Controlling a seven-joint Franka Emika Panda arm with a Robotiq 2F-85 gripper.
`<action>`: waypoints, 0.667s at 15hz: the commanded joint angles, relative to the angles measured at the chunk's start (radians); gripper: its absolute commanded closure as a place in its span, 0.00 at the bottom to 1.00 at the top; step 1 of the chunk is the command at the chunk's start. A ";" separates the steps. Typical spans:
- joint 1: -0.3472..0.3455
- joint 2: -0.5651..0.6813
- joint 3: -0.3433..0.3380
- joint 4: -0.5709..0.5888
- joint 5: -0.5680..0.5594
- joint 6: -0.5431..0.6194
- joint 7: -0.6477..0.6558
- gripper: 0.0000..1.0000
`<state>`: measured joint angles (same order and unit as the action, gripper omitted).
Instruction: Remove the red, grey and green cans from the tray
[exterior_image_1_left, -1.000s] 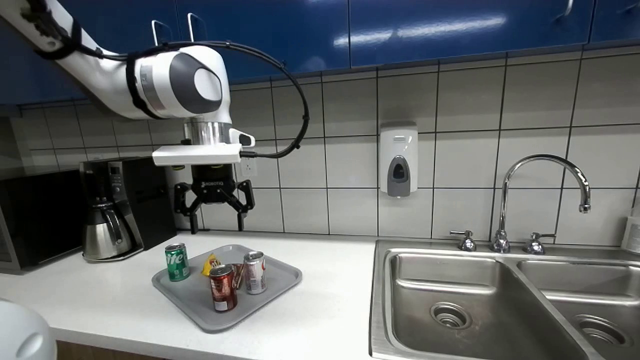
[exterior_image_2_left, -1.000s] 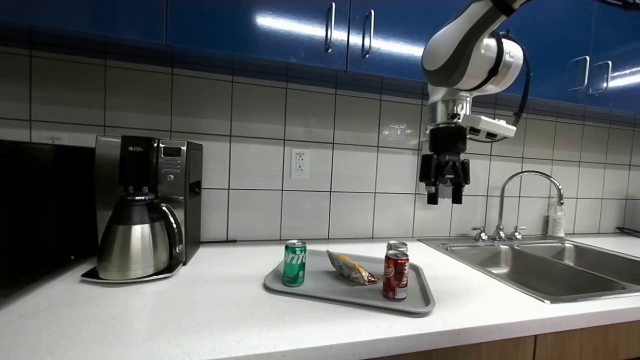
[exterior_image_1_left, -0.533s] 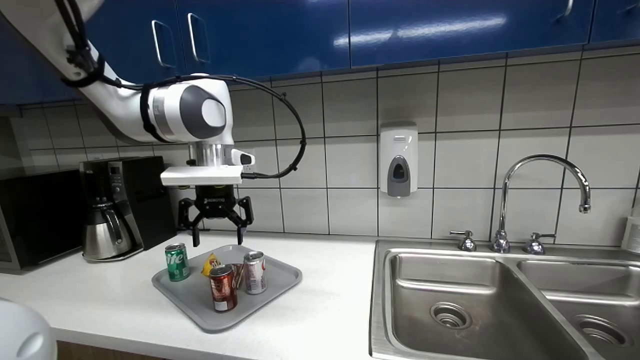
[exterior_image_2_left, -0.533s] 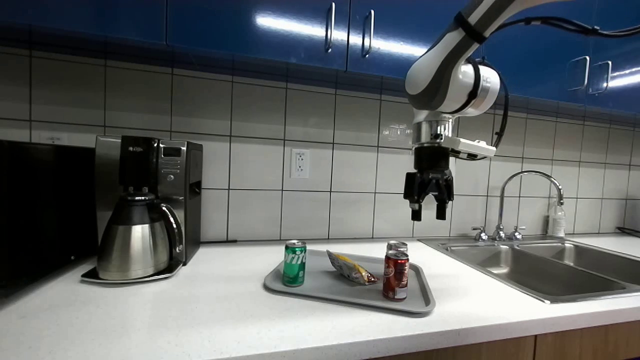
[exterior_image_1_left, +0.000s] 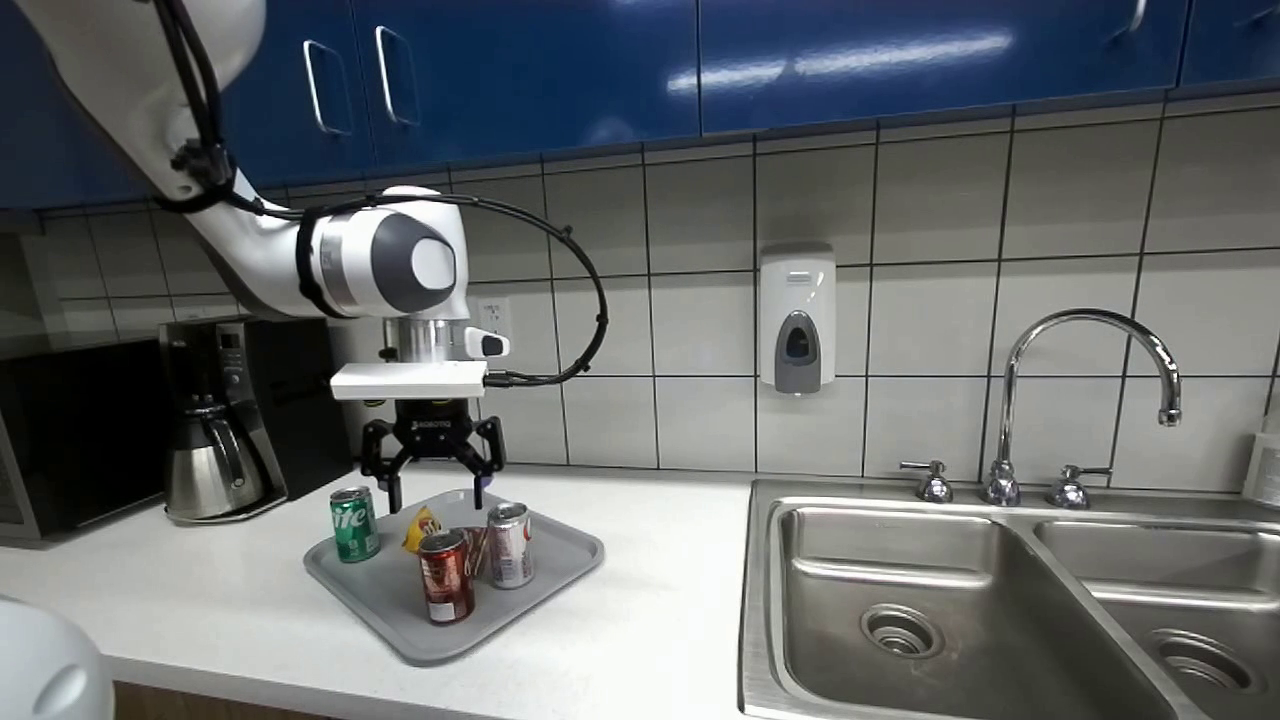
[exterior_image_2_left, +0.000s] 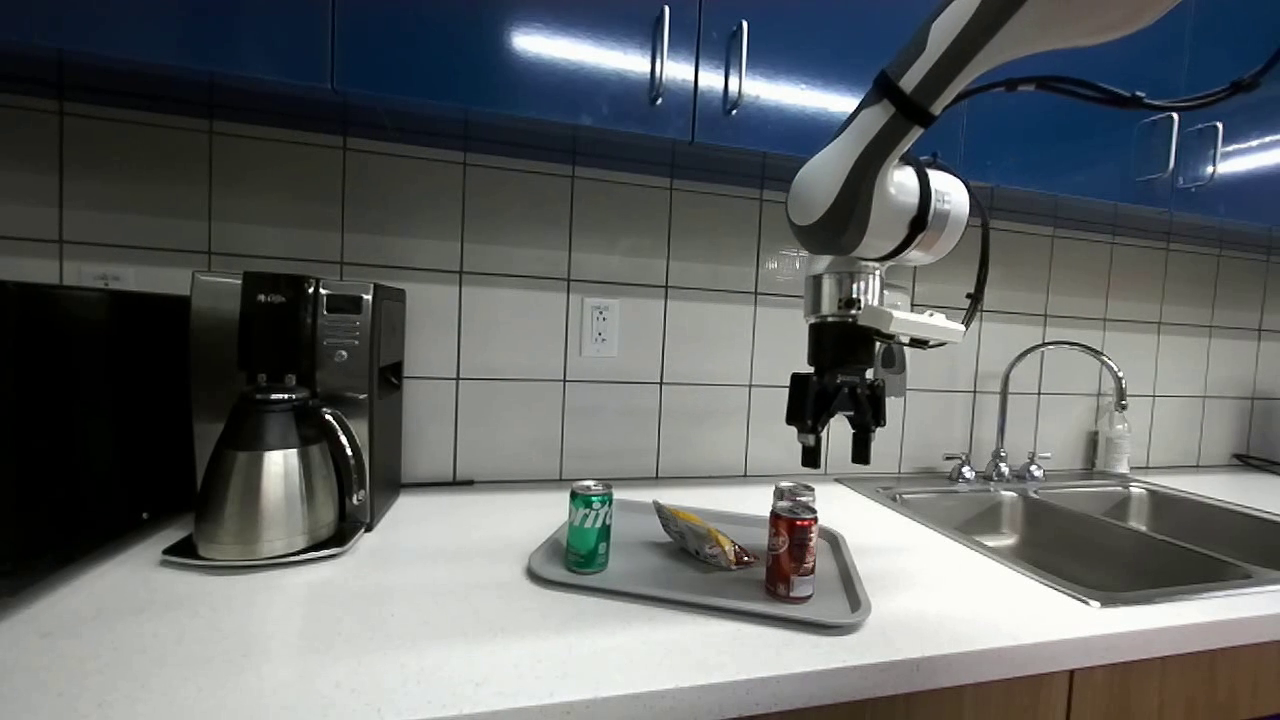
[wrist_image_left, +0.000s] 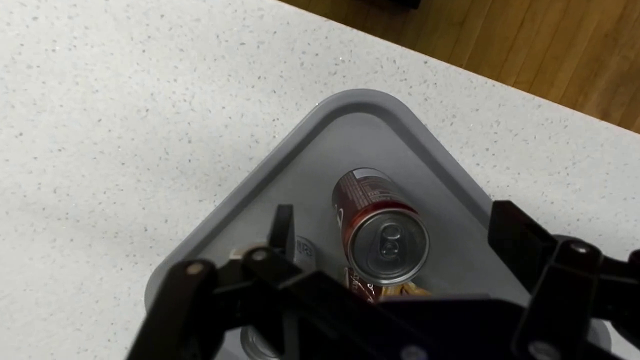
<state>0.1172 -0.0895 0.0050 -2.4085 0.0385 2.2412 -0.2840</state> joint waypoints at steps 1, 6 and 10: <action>-0.010 0.048 0.032 0.037 -0.026 0.041 0.045 0.00; -0.009 0.101 0.052 0.047 -0.052 0.120 0.092 0.00; -0.009 0.135 0.058 0.052 -0.081 0.160 0.124 0.00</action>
<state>0.1172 0.0159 0.0457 -2.3813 -0.0059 2.3807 -0.2094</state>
